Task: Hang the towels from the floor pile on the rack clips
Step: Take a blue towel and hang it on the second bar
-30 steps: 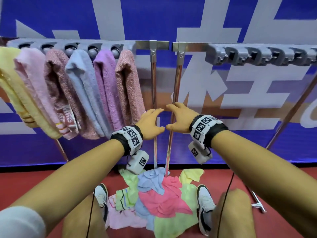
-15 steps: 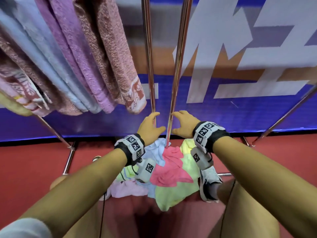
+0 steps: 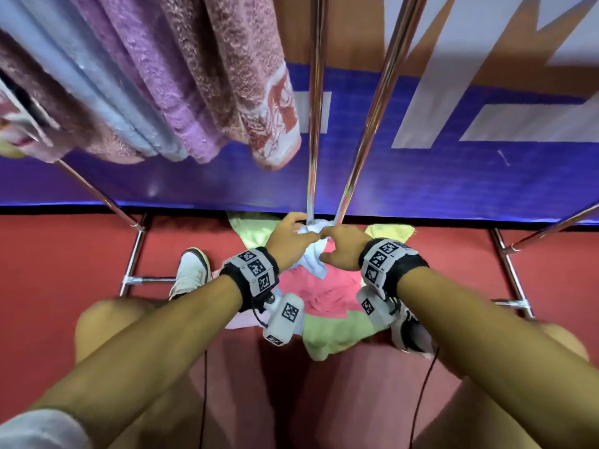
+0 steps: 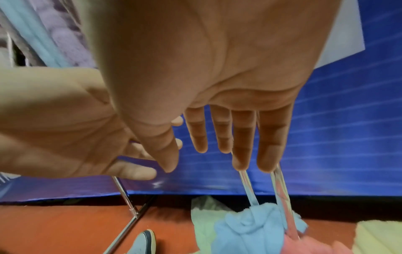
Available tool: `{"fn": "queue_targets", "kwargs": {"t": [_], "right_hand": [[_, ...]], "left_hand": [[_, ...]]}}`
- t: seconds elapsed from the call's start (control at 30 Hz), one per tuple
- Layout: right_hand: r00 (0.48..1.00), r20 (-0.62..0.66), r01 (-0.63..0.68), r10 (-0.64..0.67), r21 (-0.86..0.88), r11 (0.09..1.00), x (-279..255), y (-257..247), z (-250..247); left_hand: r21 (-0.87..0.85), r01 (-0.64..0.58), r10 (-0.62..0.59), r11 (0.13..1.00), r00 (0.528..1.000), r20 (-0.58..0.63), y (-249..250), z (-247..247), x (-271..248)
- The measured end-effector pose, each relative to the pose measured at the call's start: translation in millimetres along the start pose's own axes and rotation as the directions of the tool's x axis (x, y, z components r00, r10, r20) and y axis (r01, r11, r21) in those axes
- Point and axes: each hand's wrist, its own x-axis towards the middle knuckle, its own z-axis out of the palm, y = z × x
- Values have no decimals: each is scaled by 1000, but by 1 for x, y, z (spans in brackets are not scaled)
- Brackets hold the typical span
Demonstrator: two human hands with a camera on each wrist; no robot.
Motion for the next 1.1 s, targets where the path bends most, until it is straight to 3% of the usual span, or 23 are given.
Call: {"fn": "queue_targets", "kwargs": {"t": [0.27,0.47,0.67,0.8,0.93,1.03,1.1], "right_hand": [[980,141,-146,137,52,988,57,28,69],[961,223,-186,166,74,980,100,42,113],[953,222,-219,206,34,975,136,61,157],[947,217,-246,236,22,969,161,75,188],[918,302,-285,258,48,957,213,132,266],[930,276,-305,241,217,927,192,111,241],[959,160,-277,233,367,888,168,83,206]], "left_hand": [[8,29,-28,1000,998,-62,-70,-12,31],[-72,44,-49,996,996,-70,-76,0,57],[97,49,-38,994,993,-108,-103,3,60],[238,59,-48,970,997,-53,-115,10,64],[300,57,-54,952,998,-19,-117,15,65],[319,64,-67,945,998,-1,-119,16,63],[338,63,-73,939,997,19,-121,15,62]]}}
